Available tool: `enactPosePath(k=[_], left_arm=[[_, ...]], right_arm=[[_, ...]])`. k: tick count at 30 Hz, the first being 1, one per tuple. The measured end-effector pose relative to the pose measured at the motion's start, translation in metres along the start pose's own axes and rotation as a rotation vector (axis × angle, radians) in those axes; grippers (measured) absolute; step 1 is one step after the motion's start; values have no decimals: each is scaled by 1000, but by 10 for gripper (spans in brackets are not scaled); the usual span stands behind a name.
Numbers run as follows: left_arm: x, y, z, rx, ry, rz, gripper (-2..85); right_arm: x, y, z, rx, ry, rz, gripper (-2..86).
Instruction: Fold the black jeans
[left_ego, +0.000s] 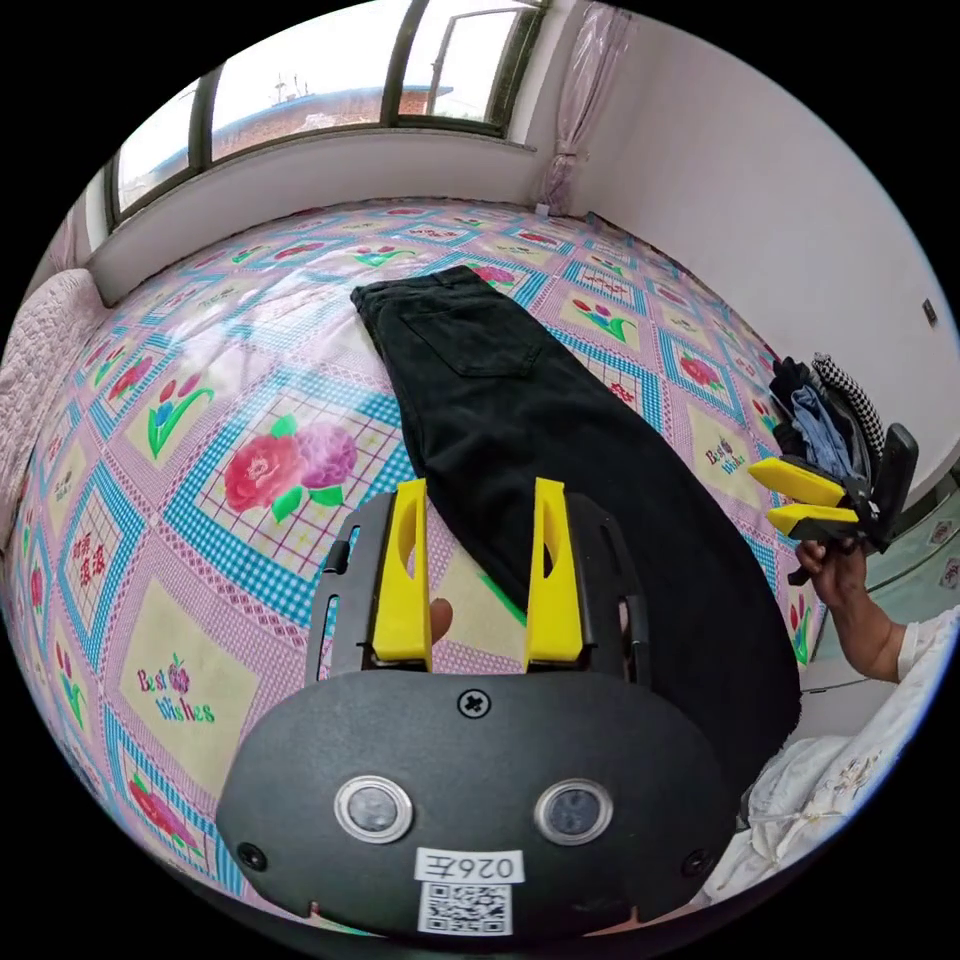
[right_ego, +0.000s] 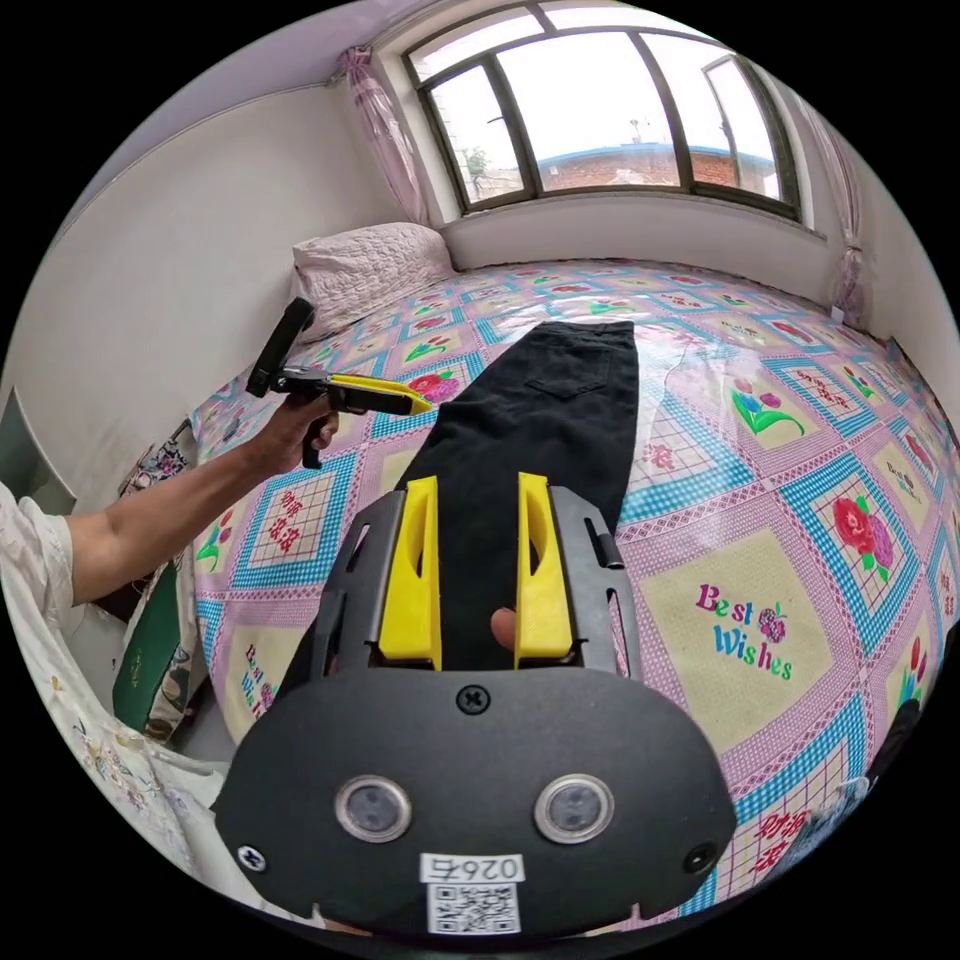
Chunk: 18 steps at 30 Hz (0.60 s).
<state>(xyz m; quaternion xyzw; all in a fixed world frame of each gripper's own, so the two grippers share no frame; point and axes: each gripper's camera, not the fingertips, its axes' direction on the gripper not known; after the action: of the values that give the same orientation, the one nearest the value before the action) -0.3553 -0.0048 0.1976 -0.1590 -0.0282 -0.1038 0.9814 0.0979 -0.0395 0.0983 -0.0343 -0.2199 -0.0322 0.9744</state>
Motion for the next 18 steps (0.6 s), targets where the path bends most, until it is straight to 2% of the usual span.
enactPosePath(k=[3,6,10,15,18], left_arm=[[-6,-27,28,-77,-24,95,148],[-4,-44,56,-230,-121,205,77],[-18,-42,31,-114,-69,212,14],[-64,-42,47,-142,64,120,18],[-86,-42,66,-202,52,62,78]], right_arm=[[8,-17,24,-3,31,33,93],[19,-30,49,-20,75,61,90],[56,-43,70,-25,87,159,89],[94,-53,90,-83,111,220,93],[102,-53,109,-160,99,222,97]])
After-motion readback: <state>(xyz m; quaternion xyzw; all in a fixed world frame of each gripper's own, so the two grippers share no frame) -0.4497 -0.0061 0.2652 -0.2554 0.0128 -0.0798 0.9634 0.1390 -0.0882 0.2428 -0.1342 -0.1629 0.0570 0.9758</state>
